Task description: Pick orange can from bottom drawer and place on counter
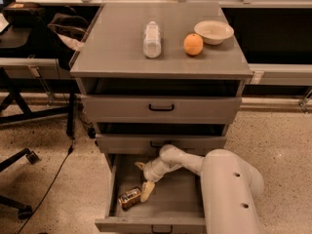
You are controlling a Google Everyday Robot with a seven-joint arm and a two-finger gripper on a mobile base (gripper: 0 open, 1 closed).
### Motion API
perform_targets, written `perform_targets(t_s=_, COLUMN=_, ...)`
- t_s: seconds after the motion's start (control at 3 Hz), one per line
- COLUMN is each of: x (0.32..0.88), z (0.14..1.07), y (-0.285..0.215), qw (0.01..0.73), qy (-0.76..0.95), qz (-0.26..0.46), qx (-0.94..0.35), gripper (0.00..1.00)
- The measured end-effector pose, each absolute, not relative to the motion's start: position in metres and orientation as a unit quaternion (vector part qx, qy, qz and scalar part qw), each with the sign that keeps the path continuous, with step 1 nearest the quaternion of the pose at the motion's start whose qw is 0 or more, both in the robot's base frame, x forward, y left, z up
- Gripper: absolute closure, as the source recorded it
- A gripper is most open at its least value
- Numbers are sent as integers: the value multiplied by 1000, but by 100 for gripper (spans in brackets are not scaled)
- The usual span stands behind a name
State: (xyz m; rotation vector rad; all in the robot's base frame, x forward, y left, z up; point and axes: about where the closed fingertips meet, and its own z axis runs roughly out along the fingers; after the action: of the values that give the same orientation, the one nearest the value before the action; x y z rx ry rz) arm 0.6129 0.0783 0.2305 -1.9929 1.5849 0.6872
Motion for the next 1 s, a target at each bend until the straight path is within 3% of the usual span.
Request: perform_targets(t_s=1.0, x=613, z=202, y=95, qw=232, qy=605, qz=243, qx=-722, gripper=0)
